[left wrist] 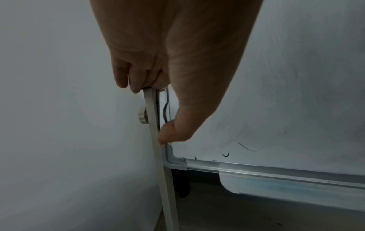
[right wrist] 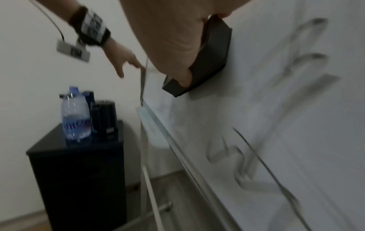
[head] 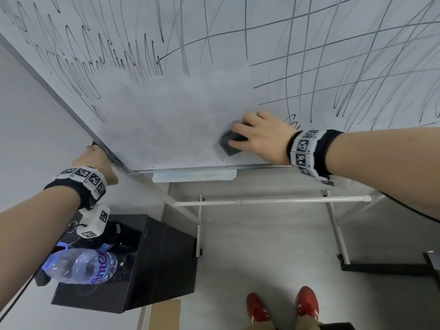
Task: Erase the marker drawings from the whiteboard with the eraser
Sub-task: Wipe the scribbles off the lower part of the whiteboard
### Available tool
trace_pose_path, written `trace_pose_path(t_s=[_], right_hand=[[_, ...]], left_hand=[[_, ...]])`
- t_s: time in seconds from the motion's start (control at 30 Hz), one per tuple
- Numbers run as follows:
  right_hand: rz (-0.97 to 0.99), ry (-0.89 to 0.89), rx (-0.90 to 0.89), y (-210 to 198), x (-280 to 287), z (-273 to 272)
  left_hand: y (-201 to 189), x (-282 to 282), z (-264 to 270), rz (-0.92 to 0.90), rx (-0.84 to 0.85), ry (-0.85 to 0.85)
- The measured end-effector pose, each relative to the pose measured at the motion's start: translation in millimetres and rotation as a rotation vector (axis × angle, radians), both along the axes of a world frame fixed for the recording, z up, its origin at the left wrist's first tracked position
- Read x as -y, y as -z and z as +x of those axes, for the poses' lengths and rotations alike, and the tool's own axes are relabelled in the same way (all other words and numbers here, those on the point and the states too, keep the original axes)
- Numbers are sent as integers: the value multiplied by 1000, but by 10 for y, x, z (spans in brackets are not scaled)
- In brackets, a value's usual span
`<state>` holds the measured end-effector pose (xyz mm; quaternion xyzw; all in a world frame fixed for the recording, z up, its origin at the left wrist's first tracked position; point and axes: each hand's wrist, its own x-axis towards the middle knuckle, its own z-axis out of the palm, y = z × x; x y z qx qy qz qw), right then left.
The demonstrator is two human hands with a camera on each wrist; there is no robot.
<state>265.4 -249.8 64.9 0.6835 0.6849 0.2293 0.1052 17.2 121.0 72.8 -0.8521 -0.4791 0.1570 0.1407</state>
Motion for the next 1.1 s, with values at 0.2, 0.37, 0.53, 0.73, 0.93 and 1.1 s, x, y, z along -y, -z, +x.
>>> trace_pose_path(t_s=[0.2,0.37,0.53,0.73,0.93,1.1], right_hand=[[-53,-48,12,78,-573,-394],[-120,-91,-19,281,-696,-509],[-199,-49,-4,474,-380,-386],[-262,5,71,362,-265,-331],[-144,-26,-8,309,-467,-373],[-209,43,-18,364,-226,-297]], left_hand=[[11,98,51,39,-108,-33],[-13,100,81,50,-138,-23],[-9,121,110,81,-153,-9],[-43,115,160,51,-138,-62],[-8,187,168,84,-143,-84],[105,158,276,25,-86,-231]])
